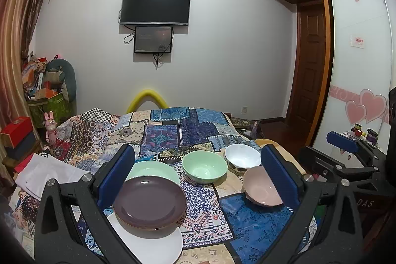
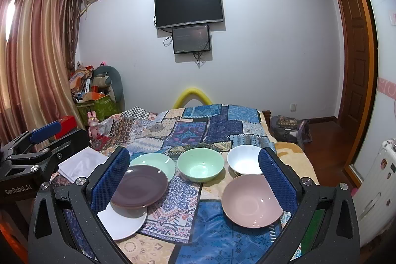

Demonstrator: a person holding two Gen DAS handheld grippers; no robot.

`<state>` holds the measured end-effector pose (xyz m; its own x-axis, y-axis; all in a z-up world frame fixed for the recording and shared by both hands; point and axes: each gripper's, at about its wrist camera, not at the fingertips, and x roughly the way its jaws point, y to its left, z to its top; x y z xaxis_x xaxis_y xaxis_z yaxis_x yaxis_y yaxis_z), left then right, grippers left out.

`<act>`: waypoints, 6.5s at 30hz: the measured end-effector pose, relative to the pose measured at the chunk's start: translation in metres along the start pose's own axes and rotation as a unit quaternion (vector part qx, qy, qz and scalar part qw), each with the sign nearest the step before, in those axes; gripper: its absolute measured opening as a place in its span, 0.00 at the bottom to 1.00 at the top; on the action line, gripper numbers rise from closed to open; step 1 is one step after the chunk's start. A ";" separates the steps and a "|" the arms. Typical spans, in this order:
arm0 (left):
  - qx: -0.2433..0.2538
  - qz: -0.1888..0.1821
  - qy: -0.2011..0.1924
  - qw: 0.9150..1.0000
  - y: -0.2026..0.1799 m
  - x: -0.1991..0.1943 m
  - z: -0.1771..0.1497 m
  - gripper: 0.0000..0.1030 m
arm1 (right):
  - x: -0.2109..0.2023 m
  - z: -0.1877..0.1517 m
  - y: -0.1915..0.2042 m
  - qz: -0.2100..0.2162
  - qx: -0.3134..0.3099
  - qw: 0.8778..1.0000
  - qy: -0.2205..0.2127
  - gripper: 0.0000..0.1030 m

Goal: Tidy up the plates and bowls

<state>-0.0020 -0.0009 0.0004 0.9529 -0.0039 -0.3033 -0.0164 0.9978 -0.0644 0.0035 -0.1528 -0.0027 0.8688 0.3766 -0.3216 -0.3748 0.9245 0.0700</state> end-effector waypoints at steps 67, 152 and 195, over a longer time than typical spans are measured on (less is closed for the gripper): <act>-0.003 -0.008 0.012 1.000 0.008 0.016 -0.014 1.00 | 0.016 -0.006 0.002 0.010 0.016 1.000 0.019 1.00; -0.094 -0.050 0.351 0.930 0.222 0.236 -0.151 0.17 | 0.230 -0.112 0.043 0.092 0.061 0.940 0.322 0.25; -0.050 -0.089 0.328 0.939 0.095 0.134 -0.123 0.17 | 0.114 -0.095 -0.015 0.045 0.071 0.958 0.273 0.25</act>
<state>0.0868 0.0852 -0.1634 0.5528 -0.2431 -0.7970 0.0664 0.9663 -0.2487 0.0774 -0.1292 -0.1307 0.5218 0.4035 -0.7516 -0.3588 0.9031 0.2358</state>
